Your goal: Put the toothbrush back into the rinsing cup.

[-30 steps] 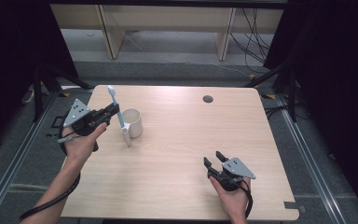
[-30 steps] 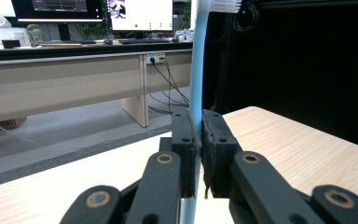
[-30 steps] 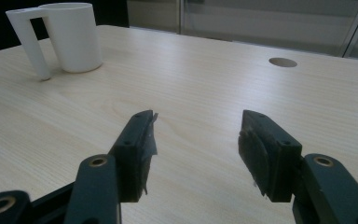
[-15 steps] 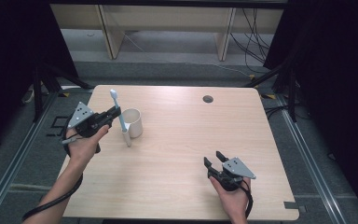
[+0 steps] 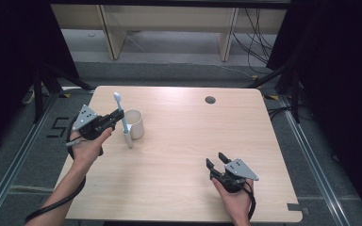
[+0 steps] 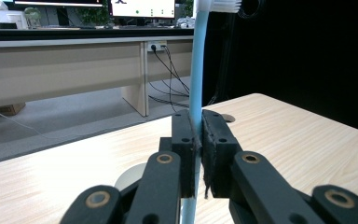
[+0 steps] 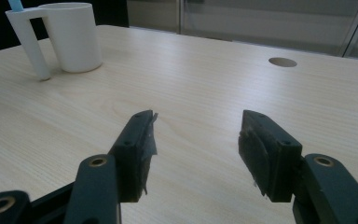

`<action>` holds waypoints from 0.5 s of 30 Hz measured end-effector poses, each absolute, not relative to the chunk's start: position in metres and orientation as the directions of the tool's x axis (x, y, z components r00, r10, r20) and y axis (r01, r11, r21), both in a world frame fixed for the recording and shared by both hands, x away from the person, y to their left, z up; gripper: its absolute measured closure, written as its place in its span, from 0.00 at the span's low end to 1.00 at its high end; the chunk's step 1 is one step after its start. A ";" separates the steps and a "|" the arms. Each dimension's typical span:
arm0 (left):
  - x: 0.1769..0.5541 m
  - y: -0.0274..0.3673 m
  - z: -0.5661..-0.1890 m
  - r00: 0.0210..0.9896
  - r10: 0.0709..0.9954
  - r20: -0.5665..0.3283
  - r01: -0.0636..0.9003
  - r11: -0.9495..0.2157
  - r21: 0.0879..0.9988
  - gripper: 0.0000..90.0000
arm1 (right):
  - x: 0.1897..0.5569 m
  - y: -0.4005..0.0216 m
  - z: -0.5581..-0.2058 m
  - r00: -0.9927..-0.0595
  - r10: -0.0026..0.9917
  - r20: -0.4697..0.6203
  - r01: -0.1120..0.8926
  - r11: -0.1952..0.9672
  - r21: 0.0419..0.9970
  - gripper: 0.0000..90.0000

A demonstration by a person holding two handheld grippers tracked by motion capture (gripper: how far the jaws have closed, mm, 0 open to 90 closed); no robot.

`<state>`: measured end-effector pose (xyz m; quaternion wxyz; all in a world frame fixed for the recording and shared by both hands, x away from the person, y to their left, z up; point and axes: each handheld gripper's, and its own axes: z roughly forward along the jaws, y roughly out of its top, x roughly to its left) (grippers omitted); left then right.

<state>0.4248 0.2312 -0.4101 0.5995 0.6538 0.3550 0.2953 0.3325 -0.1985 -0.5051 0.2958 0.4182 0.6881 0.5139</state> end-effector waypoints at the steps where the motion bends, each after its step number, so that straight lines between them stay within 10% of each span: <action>1: 0.425 0.231 -0.411 0.573 0.819 -0.041 0.111 -0.028 0.993 0.93 | 0.332 -0.199 -0.505 -0.473 0.881 0.023 0.274 0.122 0.954 0.51; 15: 0.426 0.230 -0.428 0.561 0.827 -0.033 0.125 -0.045 0.991 0.93 | 0.331 -0.199 -0.505 -0.470 0.882 0.018 0.285 0.132 0.949 0.51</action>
